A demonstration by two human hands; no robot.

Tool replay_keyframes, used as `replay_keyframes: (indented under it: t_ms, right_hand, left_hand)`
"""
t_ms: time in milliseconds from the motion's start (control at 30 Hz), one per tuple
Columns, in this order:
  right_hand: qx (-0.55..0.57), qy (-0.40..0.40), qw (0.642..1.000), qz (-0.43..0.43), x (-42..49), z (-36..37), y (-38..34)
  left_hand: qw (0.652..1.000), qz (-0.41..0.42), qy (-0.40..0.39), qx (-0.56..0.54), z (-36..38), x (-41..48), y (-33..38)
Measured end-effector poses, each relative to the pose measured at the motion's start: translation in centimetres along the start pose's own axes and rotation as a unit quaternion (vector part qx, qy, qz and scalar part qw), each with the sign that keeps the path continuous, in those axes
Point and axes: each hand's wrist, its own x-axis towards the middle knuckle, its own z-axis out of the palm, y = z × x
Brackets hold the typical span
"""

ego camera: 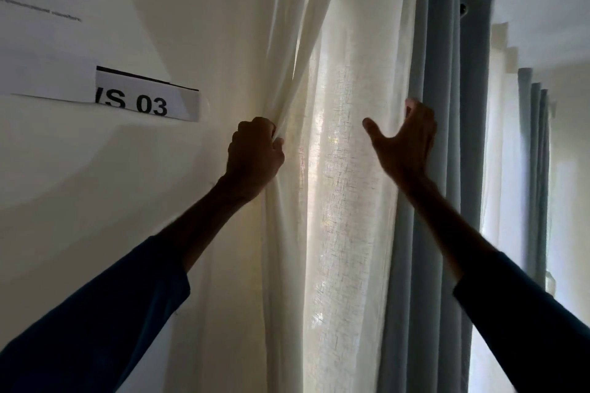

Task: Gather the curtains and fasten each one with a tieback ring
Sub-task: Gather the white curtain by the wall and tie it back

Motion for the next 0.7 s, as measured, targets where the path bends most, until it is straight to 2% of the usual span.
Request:
replay_keyframes:
  t_ms: [67, 133, 300, 367, 500, 600, 700]
  right_hand:
    - [0.015, -0.045, 0.999, 0.024, 1.4, 0.2, 0.5]
    - [0.007, -0.043, 0.999, -0.004, 1.6, 0.7, 0.3]
    - [-0.075, 0.085, 0.988, -0.102, 0.4, 2.7, -1.1]
    - [-0.070, 0.103, 0.983, -0.133, -0.1, 2.9, -1.8]
    - [-0.026, 0.061, 0.982, -0.177, -1.9, 4.0, -3.5]
    - [-0.018, 0.018, 0.989, -0.143, -2.4, 5.2, -4.6]
    - [0.039, -0.007, 0.990, -0.137, -3.1, 5.4, -6.3]
  left_hand:
    - [1.000, 0.002, -0.002, 0.000, 0.0, 0.1, 0.1]
    - [1.000, -0.001, -0.009, 0.002, 0.1, 0.2, 0.0]
    - [1.000, 0.006, -0.005, 0.013, 0.1, 0.2, -0.1]
    - [1.000, 0.012, -0.004, 0.018, 0.0, 0.1, -0.2]
    - [0.999, 0.022, -0.010, 0.040, -0.5, 0.1, -0.6]
    - [0.997, 0.019, -0.036, 0.068, -0.9, -0.1, -0.1]
    - [0.998, 0.033, -0.045, 0.018, -1.0, 0.0, 0.0]
